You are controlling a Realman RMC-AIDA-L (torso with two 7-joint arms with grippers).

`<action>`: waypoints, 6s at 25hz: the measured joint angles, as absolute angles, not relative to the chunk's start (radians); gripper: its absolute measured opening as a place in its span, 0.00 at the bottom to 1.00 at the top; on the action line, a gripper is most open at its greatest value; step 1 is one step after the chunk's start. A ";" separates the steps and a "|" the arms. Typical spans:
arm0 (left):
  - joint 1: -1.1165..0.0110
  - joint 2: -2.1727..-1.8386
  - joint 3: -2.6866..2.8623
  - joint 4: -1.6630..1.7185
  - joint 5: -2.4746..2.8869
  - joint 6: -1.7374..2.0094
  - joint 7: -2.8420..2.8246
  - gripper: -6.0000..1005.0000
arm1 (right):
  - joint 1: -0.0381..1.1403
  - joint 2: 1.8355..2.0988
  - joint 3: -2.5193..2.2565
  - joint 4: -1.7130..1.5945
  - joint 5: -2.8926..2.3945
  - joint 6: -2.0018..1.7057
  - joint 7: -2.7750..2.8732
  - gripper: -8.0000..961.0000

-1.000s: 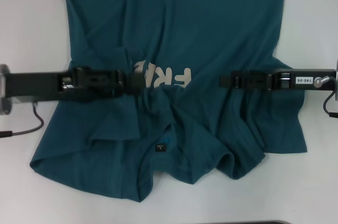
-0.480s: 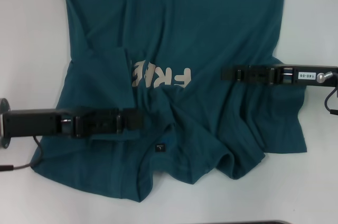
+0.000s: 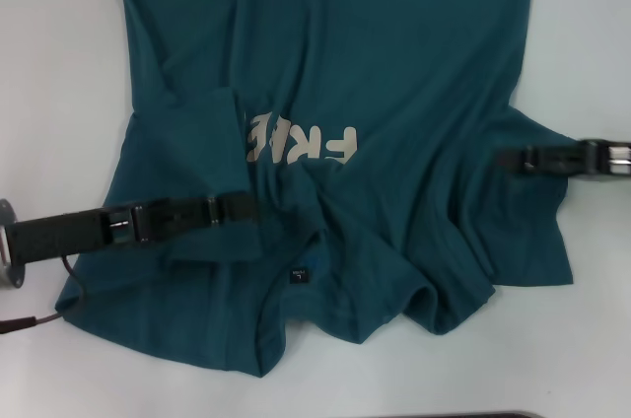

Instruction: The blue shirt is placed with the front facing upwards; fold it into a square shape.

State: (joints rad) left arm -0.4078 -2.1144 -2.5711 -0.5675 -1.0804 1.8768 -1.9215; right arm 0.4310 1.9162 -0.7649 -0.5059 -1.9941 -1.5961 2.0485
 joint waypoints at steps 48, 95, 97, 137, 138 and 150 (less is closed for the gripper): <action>-0.412 -2.112 -2.609 -0.572 -1.085 1.842 -1.987 0.75 | 0.413 1.893 -0.569 -0.626 -2.298 -1.605 2.278 0.98; -0.417 -2.112 -2.609 -0.566 -1.085 1.834 -1.986 0.75 | 0.479 1.933 -0.565 -0.581 -2.337 -1.568 2.231 0.79; -0.417 -2.112 -2.609 -0.566 -1.085 1.835 -1.987 0.75 | 0.478 1.934 -0.561 -0.581 -2.336 -1.570 2.231 0.71; -0.408 -2.108 -2.649 -0.566 -1.085 1.834 -1.997 0.75 | 0.417 1.890 -0.458 -0.766 -2.338 -1.634 2.315 0.02; -0.408 -2.108 -2.649 -0.566 -1.085 1.834 -1.997 0.75 | 0.420 1.890 -0.462 -0.765 -2.338 -1.640 2.315 0.02; -0.402 -2.102 -2.716 -0.564 -1.085 1.831 -1.998 0.75 | 0.479 1.919 -0.493 -0.764 -2.333 -1.772 2.310 0.02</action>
